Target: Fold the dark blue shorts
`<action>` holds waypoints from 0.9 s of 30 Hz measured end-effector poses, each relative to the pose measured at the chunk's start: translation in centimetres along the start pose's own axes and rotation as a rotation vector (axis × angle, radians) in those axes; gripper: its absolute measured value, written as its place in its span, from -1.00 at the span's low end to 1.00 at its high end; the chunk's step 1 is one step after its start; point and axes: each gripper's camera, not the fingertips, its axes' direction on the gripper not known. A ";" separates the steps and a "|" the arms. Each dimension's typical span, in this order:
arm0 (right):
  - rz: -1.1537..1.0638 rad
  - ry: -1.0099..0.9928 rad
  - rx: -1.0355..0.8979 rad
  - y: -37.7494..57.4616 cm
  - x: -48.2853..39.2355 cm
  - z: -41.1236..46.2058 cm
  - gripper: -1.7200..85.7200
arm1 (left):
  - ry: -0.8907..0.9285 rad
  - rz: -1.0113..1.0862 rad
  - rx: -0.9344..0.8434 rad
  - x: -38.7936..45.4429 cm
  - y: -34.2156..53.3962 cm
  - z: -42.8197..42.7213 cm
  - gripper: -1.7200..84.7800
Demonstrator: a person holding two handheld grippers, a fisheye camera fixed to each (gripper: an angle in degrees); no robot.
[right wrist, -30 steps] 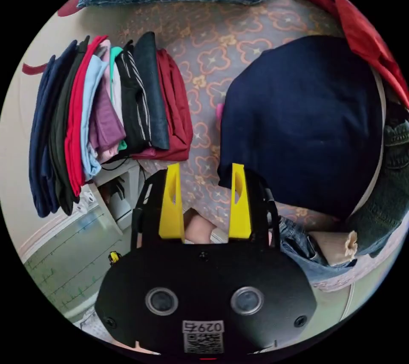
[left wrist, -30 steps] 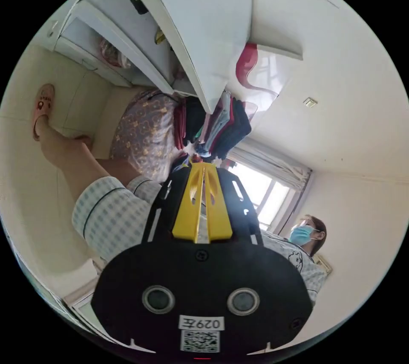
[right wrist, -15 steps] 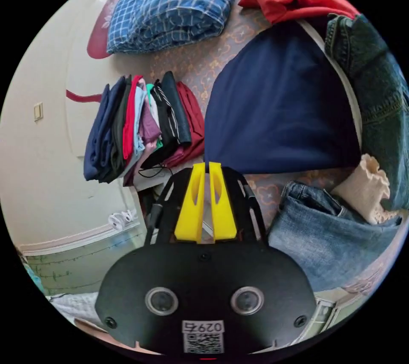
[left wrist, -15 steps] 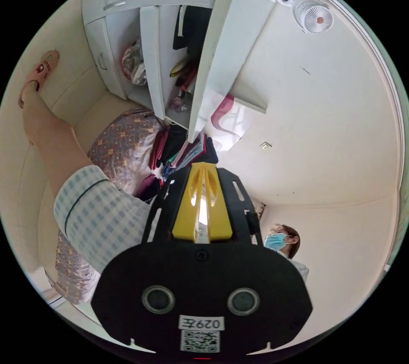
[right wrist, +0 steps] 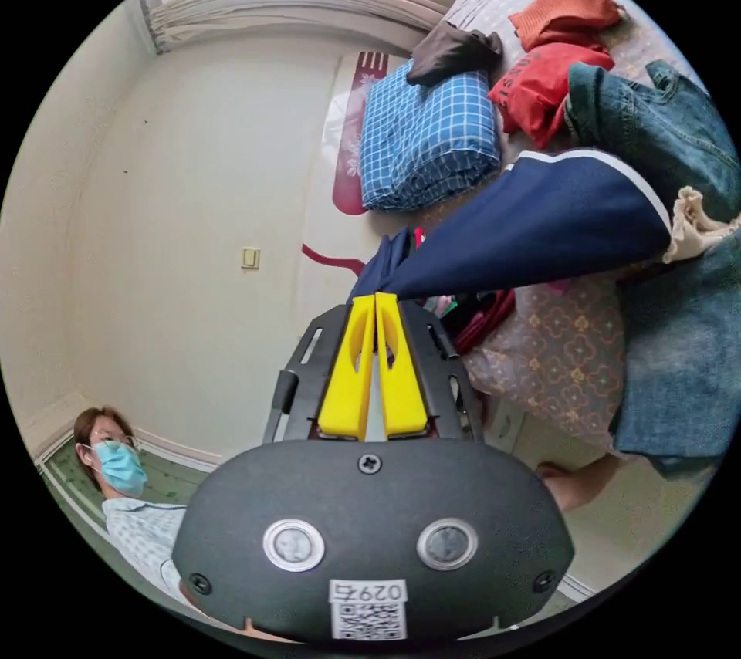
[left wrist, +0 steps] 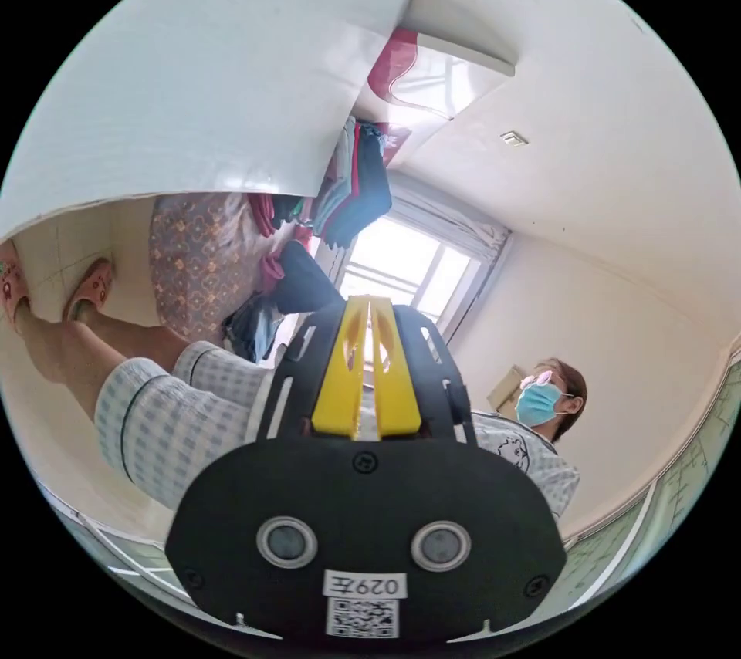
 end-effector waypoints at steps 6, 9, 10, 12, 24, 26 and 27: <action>-0.126 -0.335 -0.071 9.7 -5.1 4.9 -0.97 | -0.030 -0.051 0.006 -0.6 2.4 -7.7 -0.98; -0.228 -0.397 -0.225 14.9 -9.4 9.3 -0.97 | 0.082 -0.062 0.093 -2.0 3.9 -11.6 -0.98; -0.249 -0.461 -0.278 17.2 -10.9 11.6 -0.97 | 0.118 -0.059 0.113 -2.3 4.3 -12.8 -0.98; -0.233 -0.606 -0.357 20.6 -12.5 15.9 -0.97 | 0.138 -0.049 0.114 -2.3 4.5 -14.3 -0.98; -0.338 -1.273 -0.961 45.9 -28.6 55.6 -0.97 | 0.158 0.160 0.225 3.0 6.9 -25.4 -0.98; -0.351 -1.098 -0.997 49.2 -28.0 60.7 -0.96 | 0.130 0.172 0.275 3.5 8.2 -27.1 -0.98; -0.347 -0.914 -1.034 51.3 -26.5 64.3 -0.96 | 0.115 0.175 0.306 3.6 8.9 -28.1 -0.98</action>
